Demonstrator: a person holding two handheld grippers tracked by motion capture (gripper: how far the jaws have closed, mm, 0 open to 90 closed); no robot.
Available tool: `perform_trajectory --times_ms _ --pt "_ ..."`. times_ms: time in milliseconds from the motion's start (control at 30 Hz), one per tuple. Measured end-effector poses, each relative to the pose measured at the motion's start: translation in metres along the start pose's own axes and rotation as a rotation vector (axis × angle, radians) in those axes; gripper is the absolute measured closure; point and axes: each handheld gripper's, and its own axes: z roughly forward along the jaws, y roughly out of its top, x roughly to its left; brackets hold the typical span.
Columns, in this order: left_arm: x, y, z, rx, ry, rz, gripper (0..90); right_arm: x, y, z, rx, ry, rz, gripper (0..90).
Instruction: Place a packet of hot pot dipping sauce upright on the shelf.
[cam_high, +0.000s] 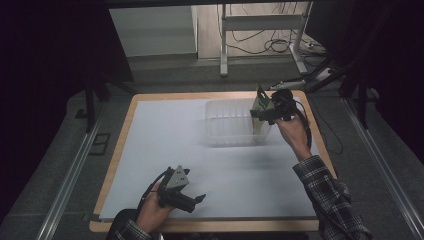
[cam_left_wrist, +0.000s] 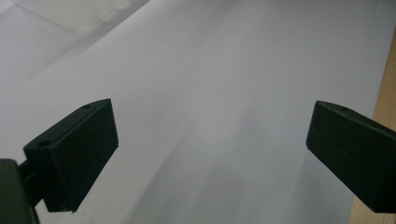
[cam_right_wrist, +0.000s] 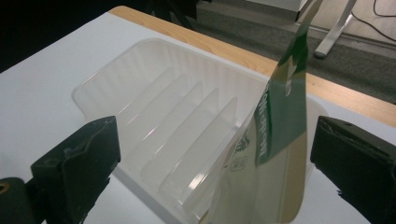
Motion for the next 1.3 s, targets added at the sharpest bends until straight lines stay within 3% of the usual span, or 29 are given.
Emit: perform_trajectory --times_ms 800,1300 --pt "-0.001 0.0 0.0 -0.003 -0.002 -0.003 1.9 0.01 -0.018 -0.024 -0.029 0.028 -0.016 0.0" --pt "-0.001 0.0 -0.001 -0.003 -0.003 -0.003 1.9 0.02 -0.033 -0.034 -0.016 0.02 -0.069 0.0"
